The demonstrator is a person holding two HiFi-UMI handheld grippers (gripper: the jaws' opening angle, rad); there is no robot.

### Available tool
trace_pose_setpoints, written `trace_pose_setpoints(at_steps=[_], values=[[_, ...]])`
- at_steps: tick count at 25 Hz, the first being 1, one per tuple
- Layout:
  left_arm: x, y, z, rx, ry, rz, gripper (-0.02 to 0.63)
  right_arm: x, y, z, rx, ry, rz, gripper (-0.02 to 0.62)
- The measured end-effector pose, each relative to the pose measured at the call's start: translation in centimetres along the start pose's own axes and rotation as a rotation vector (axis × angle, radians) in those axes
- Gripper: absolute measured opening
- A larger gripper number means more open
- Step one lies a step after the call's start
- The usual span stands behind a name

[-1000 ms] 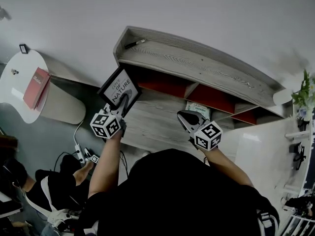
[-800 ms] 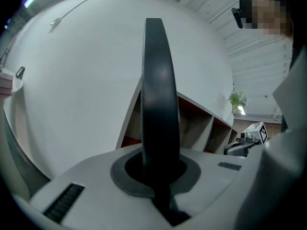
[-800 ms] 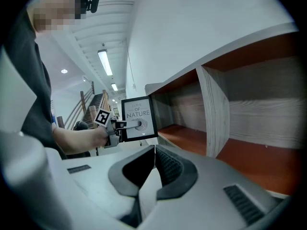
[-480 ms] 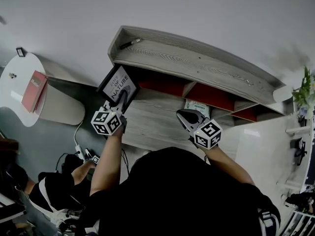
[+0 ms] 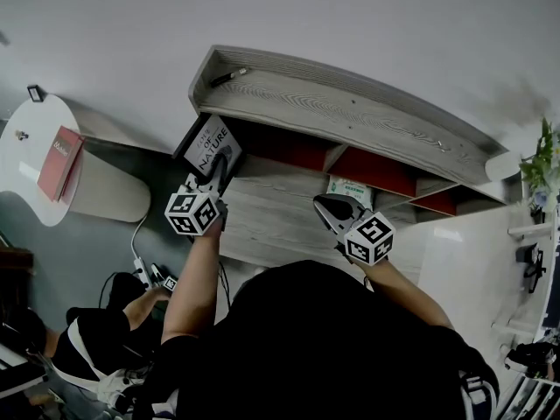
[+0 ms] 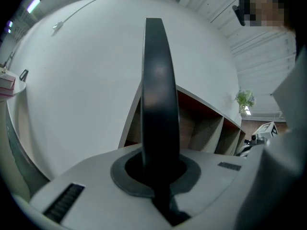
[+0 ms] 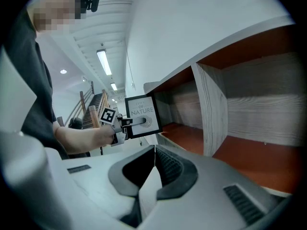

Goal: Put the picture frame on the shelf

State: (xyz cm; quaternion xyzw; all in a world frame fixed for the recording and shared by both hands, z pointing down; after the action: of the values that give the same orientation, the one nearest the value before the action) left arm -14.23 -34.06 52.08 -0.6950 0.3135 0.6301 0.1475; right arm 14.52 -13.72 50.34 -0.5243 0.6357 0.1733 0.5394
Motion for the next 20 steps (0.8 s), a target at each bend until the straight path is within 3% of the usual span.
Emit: trace_pose_setpoints(at_steps=[20], values=[[-0.6,-0.6,-2.4,0.117,-0.039,-0.033,0.028,-0.5,-0.4,0.6,0.006,0.019,-0.003,0.015]])
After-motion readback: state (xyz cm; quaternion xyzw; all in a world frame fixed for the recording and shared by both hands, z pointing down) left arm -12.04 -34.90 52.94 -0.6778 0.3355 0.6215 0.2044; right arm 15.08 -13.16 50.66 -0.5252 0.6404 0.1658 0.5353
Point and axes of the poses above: the fingertips, and each gripper's own axes: z backward along the fingers, y to its left, x out of its top, the point moved 10 cm from there along z, backward along the fingers, and after that the axes turned 7 degrees about -z, right-handed, at the moved point
